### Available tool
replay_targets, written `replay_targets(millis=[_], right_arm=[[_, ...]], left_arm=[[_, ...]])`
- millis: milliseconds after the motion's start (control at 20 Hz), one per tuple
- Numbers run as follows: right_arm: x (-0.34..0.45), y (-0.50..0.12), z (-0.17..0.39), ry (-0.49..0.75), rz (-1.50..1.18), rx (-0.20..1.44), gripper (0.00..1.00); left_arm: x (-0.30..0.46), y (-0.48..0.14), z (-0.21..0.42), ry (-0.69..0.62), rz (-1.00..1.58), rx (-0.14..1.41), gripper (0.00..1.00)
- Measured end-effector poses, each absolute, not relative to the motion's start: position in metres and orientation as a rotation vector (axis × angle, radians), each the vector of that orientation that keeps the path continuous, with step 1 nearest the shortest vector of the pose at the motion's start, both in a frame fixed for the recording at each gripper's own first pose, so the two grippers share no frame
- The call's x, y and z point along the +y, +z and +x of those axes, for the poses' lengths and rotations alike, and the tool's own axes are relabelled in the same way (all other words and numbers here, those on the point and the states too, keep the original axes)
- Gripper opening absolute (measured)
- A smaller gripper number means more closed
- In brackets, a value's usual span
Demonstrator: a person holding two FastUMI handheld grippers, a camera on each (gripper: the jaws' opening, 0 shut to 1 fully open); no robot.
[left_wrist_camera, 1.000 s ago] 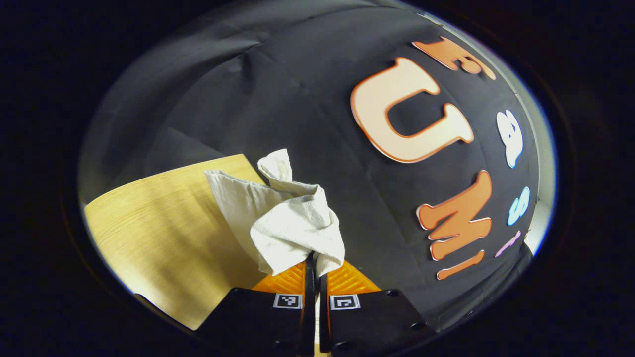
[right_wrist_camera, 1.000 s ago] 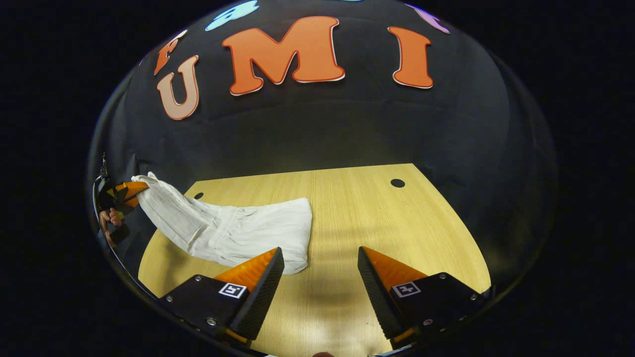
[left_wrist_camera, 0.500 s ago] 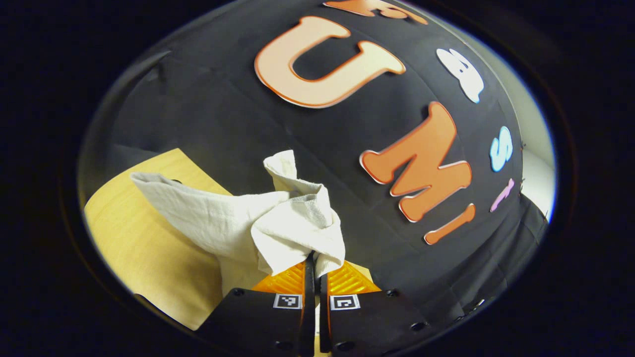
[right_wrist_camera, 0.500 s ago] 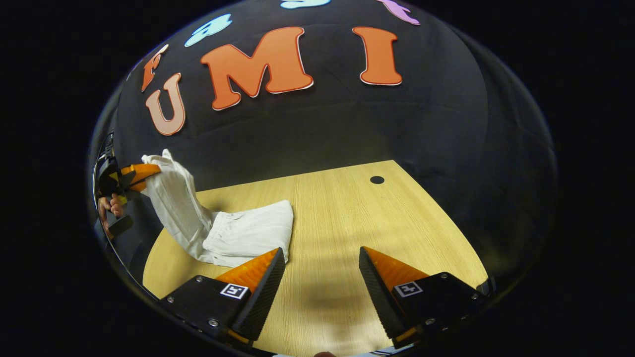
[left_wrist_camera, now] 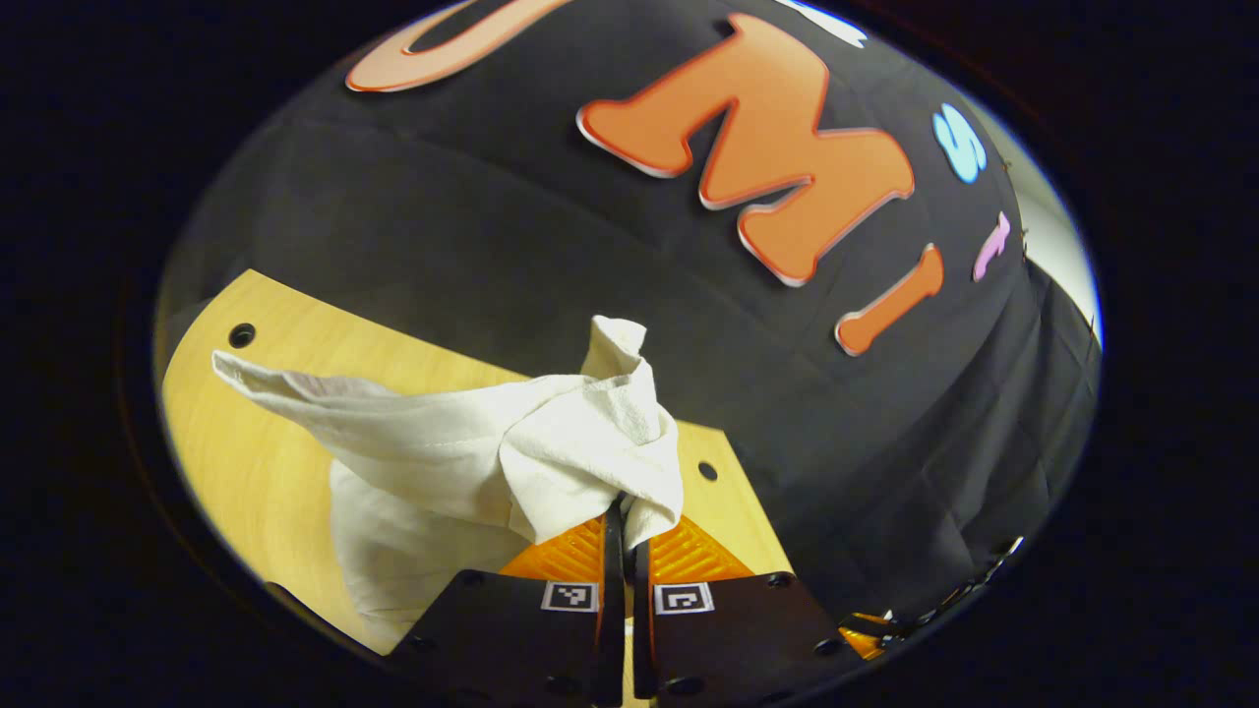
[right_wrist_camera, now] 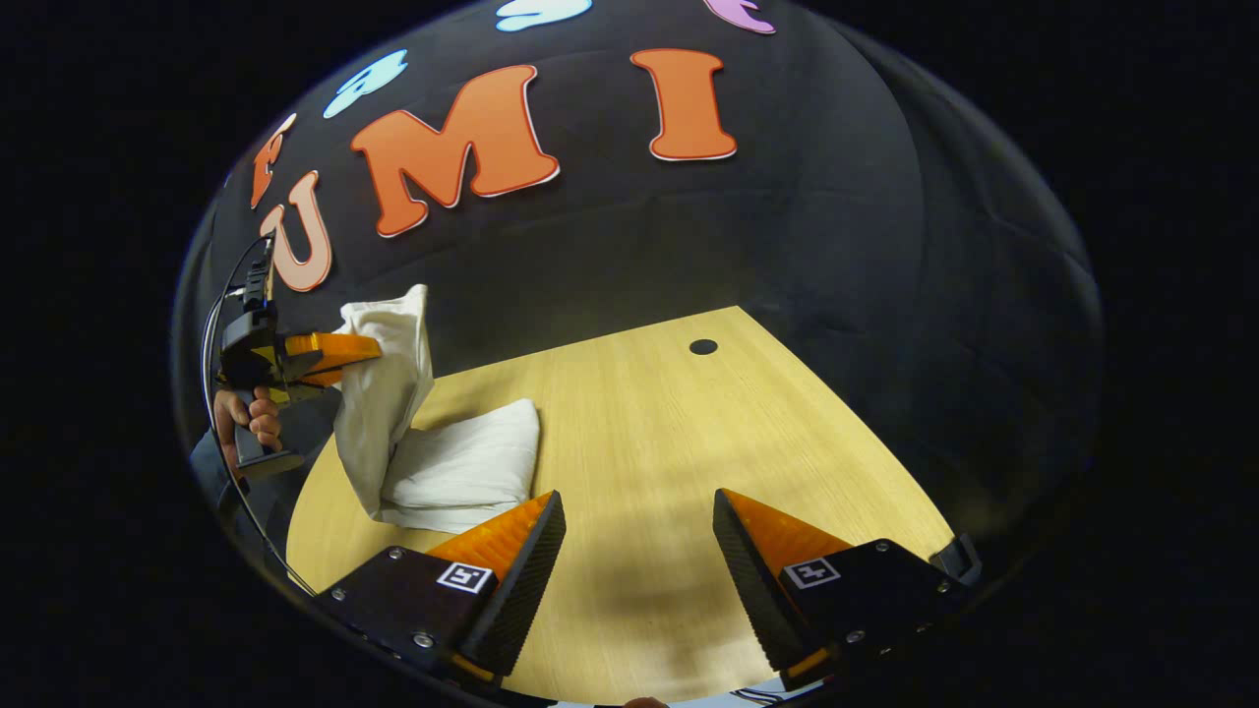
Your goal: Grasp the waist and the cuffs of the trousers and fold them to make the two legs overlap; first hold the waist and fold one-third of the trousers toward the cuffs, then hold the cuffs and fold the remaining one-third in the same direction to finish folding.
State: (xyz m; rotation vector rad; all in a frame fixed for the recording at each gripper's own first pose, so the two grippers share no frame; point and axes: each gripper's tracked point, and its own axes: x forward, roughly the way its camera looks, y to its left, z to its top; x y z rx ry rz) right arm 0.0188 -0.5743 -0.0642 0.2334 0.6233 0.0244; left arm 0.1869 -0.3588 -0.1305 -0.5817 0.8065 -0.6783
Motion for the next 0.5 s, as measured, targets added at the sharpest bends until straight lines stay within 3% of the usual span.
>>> replay_targets(millis=[350,450,500], right_arm=[[-0.604,-0.088,0.014,-0.015,0.263,0.668,0.93],[-0.609,-0.092,0.014,-0.019,0.269,0.674,0.93],[-0.610,-0.094,0.016,-0.020,0.271,0.676,0.93]], left_arm=[[-0.401,-0.168,0.144,-0.791,-0.265,1.021,0.08],[-0.405,-0.171,0.139,-0.847,-0.177,1.028,0.14],[-0.409,-0.172,0.135,-0.877,-0.144,1.023,0.22]])
